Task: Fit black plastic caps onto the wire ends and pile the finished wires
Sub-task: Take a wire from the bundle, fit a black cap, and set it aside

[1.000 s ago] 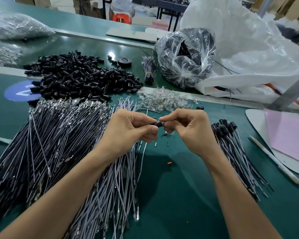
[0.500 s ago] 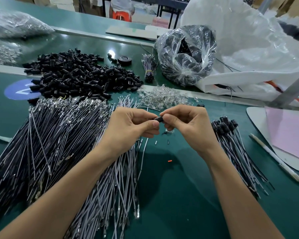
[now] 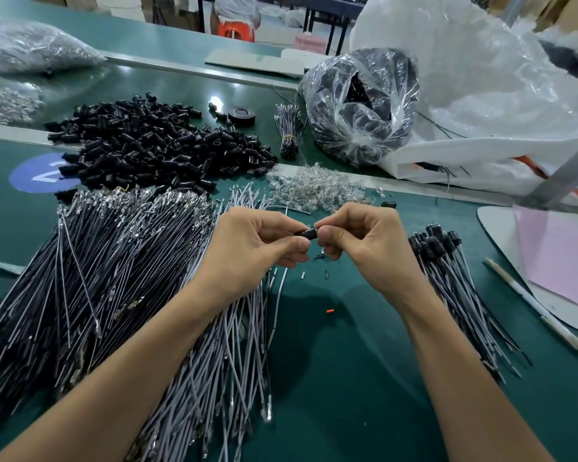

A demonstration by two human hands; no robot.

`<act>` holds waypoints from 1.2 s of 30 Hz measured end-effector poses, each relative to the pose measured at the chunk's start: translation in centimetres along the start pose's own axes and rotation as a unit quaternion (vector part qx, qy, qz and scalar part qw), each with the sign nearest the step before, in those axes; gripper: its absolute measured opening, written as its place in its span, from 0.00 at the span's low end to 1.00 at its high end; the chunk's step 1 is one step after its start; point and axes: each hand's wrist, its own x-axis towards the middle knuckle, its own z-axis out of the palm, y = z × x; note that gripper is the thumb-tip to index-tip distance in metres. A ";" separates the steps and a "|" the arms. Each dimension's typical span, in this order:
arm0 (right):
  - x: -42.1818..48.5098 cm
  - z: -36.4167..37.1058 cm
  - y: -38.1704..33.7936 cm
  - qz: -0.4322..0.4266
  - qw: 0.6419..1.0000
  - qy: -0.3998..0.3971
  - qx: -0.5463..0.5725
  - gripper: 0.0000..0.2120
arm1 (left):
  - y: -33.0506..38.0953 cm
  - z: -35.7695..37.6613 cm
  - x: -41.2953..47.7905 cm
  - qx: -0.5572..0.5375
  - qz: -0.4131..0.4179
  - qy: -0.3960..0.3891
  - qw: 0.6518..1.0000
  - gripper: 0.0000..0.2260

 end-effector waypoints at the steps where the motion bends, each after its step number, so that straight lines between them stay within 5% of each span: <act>1: 0.0 0.0 0.0 0.000 1.000 0.001 0.004 0.09 | -0.1 0.1 -0.1 0.005 0.009 0.002 1.000 0.08; 7: -0.1 -0.1 0.0 0.005 1.000 -0.014 0.015 0.09 | -0.2 0.2 -0.2 0.045 0.048 0.009 0.998 0.12; 36: -0.9 0.0 -1.5 -0.026 0.991 -0.029 0.131 0.06 | 2.2 1.3 0.1 -0.095 0.025 -0.044 0.994 0.07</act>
